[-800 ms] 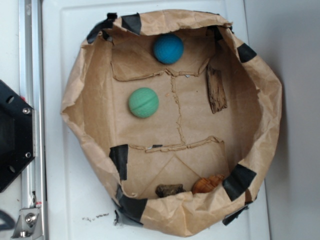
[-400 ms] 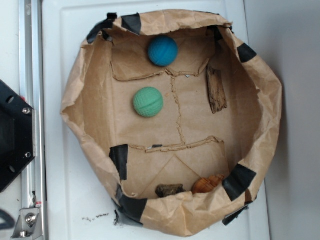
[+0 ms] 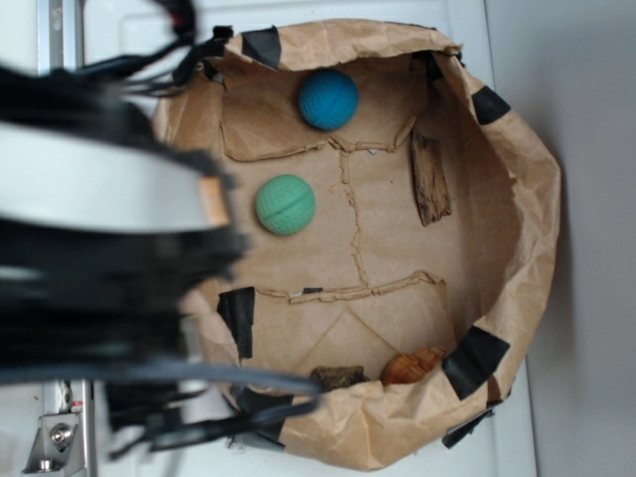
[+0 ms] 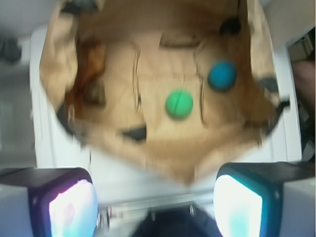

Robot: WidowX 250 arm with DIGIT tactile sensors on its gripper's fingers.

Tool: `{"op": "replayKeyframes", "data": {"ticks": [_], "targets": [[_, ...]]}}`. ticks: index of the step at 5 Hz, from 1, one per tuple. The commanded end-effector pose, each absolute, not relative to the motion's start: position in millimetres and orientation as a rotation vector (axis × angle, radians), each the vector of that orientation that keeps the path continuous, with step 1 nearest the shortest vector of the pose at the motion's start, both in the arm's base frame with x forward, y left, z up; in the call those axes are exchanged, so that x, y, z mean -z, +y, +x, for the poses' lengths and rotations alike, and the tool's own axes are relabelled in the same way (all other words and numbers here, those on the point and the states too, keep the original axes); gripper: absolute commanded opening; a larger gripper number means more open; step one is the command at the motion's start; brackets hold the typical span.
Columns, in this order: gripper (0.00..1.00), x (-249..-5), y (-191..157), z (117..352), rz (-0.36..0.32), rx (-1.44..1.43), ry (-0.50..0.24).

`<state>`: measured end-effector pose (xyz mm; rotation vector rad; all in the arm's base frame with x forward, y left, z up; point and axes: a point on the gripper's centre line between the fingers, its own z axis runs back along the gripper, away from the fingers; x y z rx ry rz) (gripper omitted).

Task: Grab the green ball.

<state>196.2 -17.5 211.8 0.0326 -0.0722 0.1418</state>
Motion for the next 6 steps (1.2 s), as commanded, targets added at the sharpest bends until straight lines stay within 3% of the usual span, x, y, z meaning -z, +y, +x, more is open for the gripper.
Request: {"op": "replayKeyframes", "data": {"ticks": [1, 2, 3, 4, 6], "targets": [[1.00, -206, -1, 242, -0.009, -0.409, -0.187], [1.00, -194, 9, 254, -0.020, -0.553, -0.231], [1.00, -182, 13, 257, -0.048, -0.649, -0.180], [1.00, -172, 14, 259, -0.041, -0.713, -0.194], [1.00, -127, 32, 264, -0.006, -0.686, -0.227]]}}
